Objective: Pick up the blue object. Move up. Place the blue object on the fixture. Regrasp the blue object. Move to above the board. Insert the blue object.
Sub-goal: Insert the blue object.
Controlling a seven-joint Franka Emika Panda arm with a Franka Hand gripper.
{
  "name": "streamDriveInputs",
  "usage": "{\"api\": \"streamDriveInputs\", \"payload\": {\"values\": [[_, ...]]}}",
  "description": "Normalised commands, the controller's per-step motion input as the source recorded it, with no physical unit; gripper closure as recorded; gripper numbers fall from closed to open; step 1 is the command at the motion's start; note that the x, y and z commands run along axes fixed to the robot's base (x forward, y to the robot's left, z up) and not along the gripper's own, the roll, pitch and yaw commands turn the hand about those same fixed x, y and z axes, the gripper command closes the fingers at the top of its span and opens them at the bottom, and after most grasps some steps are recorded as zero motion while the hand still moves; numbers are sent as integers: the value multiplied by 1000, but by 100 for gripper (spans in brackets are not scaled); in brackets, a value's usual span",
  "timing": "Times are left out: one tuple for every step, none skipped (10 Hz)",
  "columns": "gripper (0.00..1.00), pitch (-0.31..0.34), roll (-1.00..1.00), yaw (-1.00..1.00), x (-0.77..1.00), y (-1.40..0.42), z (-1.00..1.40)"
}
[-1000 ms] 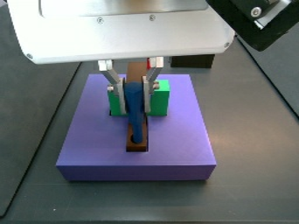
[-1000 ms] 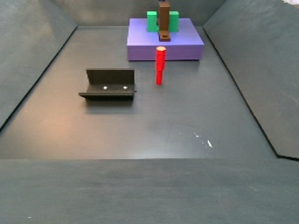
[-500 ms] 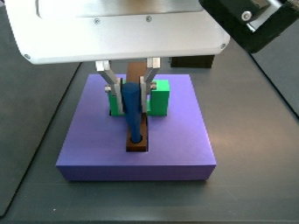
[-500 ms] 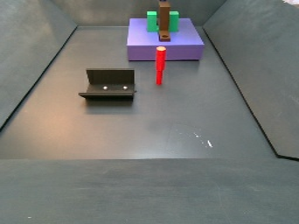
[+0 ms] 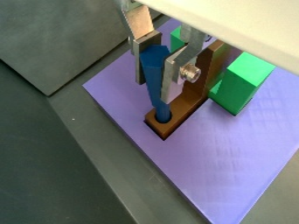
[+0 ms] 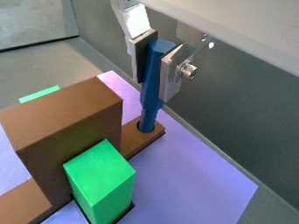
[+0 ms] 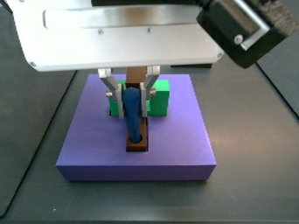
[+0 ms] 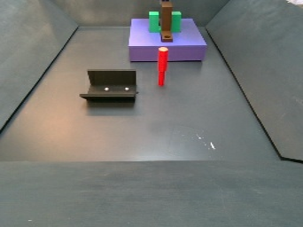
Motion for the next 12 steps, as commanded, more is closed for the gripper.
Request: {"api": "streamDriveInputs", "payload": {"values": [[100, 19, 36, 17, 106, 0, -257], [100, 14, 39, 14, 106, -17, -266], [100, 14, 0, 17, 137, -14, -260], [100, 16, 0, 14, 160, 0, -277], [100, 17, 0, 11, 169, 0, -283], [100, 21, 0, 14, 180, 0, -280], [100, 24, 40, 26, 151, -34, -280], [100, 34, 87, 6, 69, -43, -246], [100, 0, 0, 0, -97, -46, -163], [100, 0, 0, 0, -9, -14, -220], [100, 0, 14, 0, -17, 0, -231], [100, 0, 29, 0, -46, 0, -243]]}}
